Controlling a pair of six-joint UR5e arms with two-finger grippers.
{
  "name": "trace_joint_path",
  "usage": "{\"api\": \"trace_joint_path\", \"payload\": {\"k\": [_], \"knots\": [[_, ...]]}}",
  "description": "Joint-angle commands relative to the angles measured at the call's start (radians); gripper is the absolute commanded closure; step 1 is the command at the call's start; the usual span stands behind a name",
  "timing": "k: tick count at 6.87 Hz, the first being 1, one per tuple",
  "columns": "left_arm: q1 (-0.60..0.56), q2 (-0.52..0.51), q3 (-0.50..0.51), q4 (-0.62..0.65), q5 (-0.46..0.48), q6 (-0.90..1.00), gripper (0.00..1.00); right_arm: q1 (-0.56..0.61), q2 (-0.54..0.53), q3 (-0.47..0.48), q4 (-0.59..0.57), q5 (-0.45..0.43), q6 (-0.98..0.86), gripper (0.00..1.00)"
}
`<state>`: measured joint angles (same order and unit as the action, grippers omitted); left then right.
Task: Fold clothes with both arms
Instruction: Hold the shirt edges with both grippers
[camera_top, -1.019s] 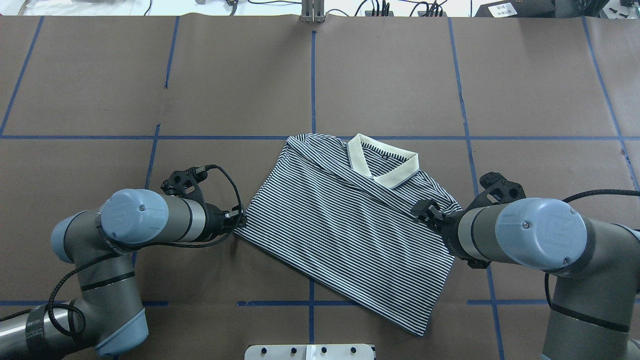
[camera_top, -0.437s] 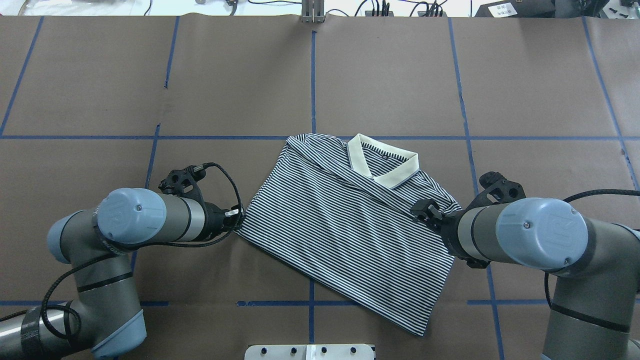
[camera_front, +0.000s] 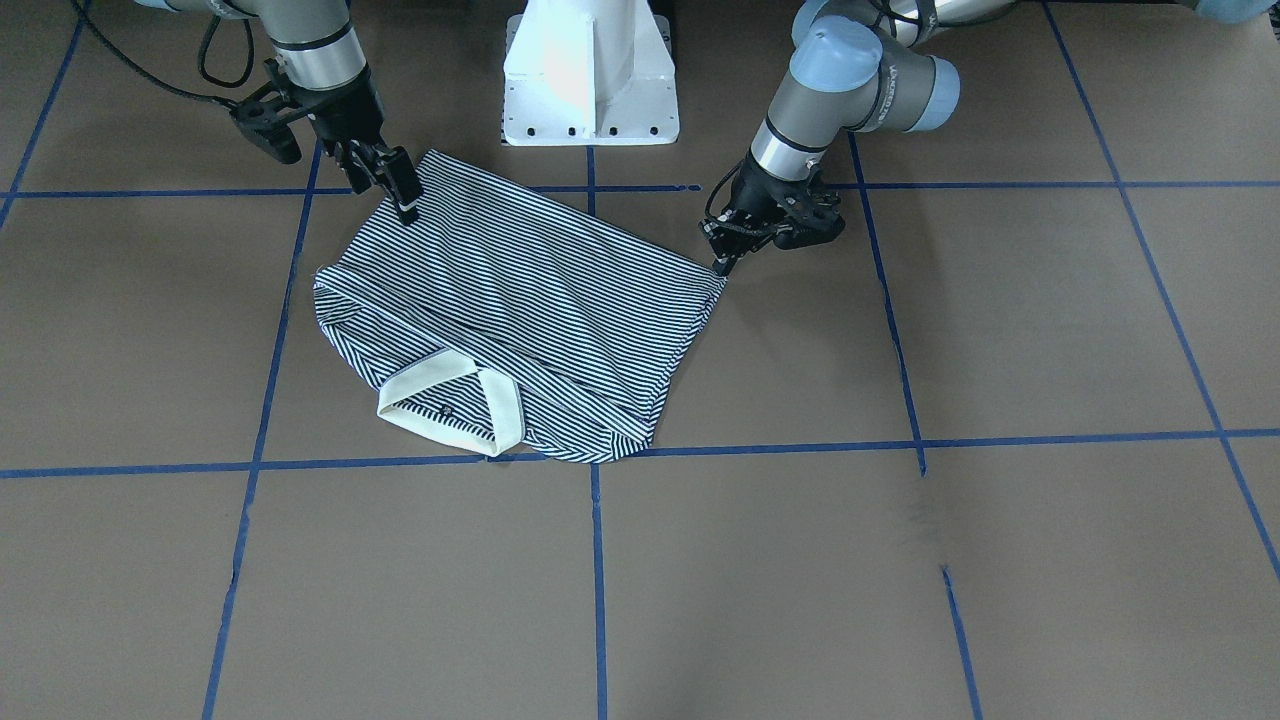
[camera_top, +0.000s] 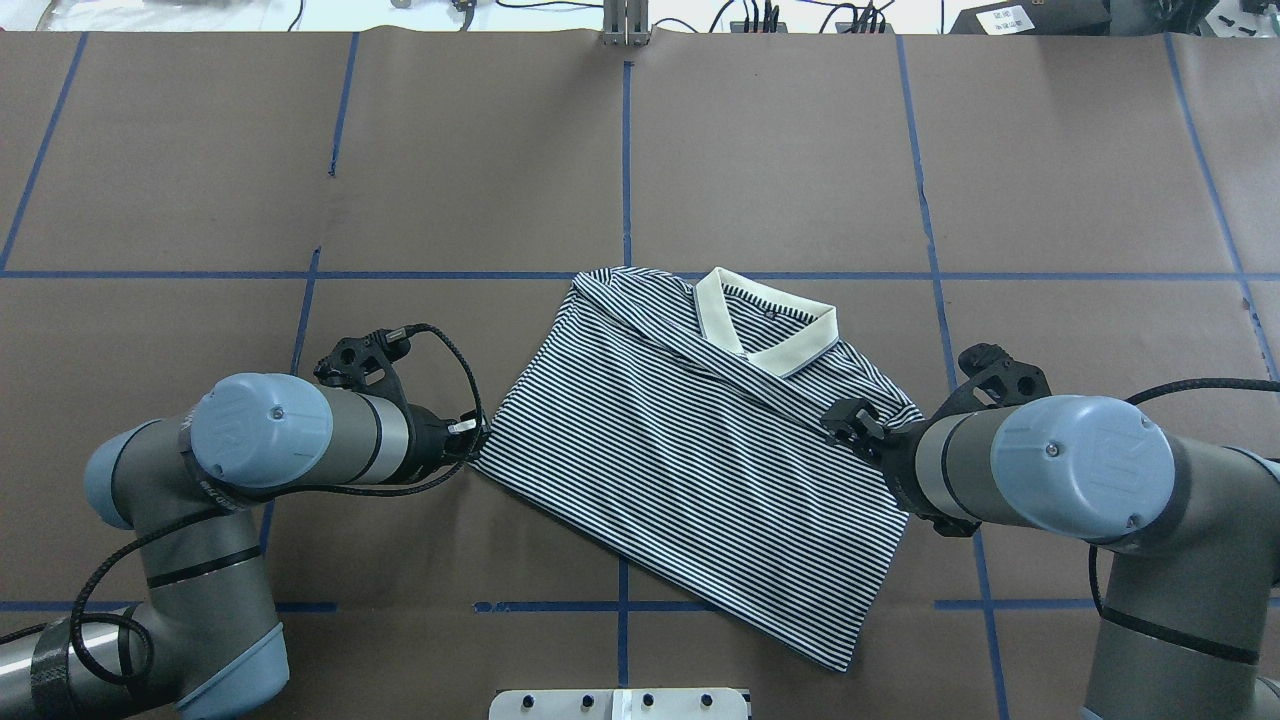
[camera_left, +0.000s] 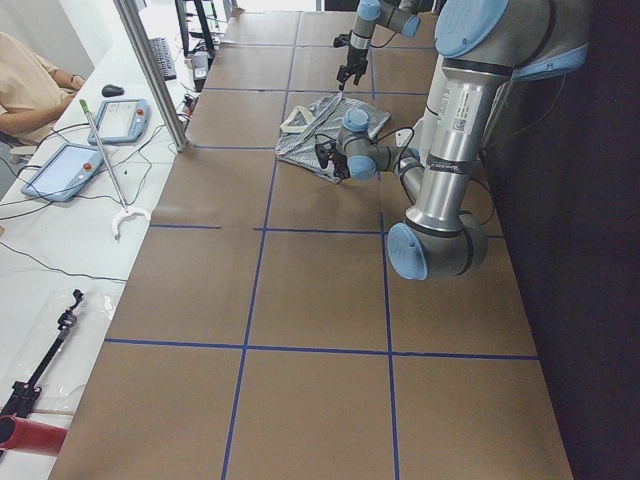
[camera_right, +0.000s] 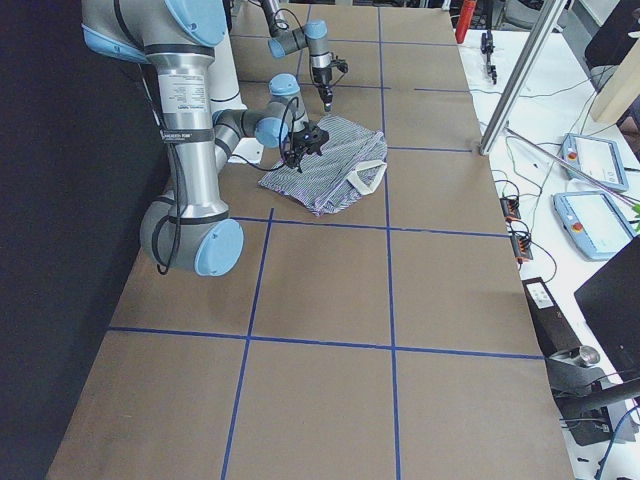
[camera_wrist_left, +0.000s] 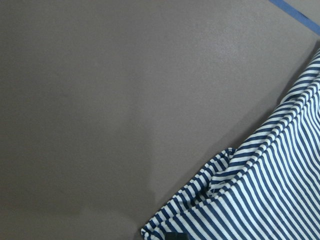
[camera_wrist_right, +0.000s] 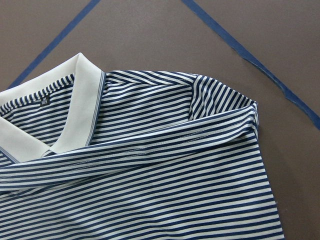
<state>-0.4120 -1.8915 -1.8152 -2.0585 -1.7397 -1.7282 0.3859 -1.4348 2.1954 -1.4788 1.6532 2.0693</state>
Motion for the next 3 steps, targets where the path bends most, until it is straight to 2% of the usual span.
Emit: {"api": "trace_joint_path", "payload": {"k": [1, 2, 3], "knots": [[0.015, -0.070, 0.011, 0.140, 0.002, -0.005, 0.57, 0.001, 0.001, -0.002, 0.000, 0.000, 0.000, 0.00], [0.015, -0.096, 0.011, 0.199, 0.005, -0.001, 0.50, 0.001, -0.001, -0.002, 0.002, -0.001, 0.000, 0.00], [0.015, -0.097, 0.016, 0.199, 0.006, -0.001, 0.47, 0.001, -0.001, -0.002, 0.000, -0.001, 0.000, 0.00]]}}
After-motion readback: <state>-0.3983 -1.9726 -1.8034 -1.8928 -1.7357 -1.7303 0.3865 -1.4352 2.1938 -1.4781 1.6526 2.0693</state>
